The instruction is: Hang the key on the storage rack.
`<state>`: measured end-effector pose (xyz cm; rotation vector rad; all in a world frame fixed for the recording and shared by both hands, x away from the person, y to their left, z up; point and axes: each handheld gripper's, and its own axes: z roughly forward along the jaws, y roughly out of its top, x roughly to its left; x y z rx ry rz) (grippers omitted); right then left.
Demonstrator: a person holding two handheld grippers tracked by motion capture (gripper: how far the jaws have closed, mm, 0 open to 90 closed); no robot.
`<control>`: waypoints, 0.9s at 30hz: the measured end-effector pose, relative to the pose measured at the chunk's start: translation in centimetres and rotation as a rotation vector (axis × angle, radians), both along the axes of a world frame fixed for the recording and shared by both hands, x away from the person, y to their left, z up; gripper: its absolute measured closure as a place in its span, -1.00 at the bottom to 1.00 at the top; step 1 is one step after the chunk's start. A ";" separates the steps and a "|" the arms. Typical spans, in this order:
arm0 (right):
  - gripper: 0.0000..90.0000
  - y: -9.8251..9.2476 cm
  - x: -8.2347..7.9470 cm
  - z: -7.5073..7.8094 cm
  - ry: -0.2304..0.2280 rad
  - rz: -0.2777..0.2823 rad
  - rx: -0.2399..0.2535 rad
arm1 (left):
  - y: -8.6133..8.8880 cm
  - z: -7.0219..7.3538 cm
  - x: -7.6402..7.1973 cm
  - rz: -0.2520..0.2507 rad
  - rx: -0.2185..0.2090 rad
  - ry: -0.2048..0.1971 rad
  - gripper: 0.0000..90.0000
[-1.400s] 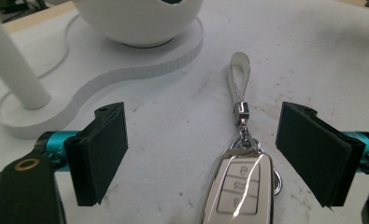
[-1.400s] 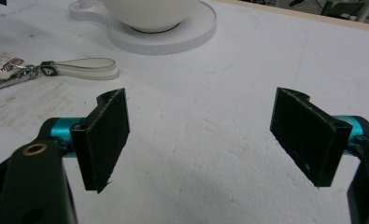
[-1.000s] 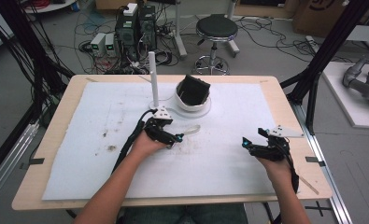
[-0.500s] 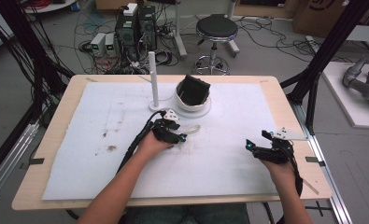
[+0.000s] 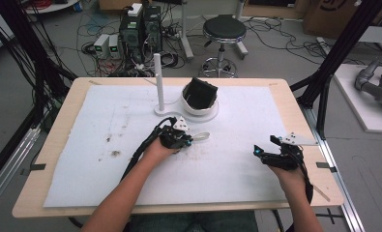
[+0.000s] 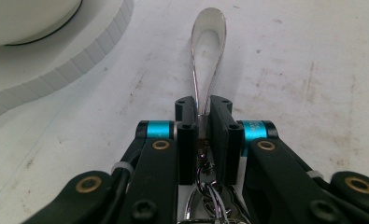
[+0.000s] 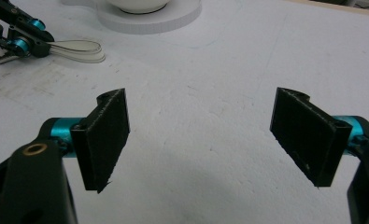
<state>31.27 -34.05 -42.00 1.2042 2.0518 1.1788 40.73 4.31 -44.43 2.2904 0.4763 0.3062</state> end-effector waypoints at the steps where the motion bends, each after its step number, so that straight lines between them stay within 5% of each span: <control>1: -0.55 0.0 0.0 0.0 0.001 0.000 0.001 | 0.0 0.0 0.0 0.000 0.000 0.000 0.81; 5: -0.56 0.0 0.1 0.0 0.002 0.002 0.005 | 0.5 0.7 -0.2 0.010 -0.036 -0.005 0.81; 11: -0.55 0.3 0.6 -0.2 0.007 0.012 0.003 | 2.3 3.0 -0.7 0.045 -0.158 -0.041 0.81; 18: -0.55 1.7 1.3 -0.2 0.011 0.041 0.002 | 6.4 6.4 -1.6 0.118 -0.305 -0.110 0.81; 27: -0.55 2.9 2.3 -0.2 0.009 0.071 0.004 | 9.1 8.2 -2.5 0.188 -0.360 -0.173 0.81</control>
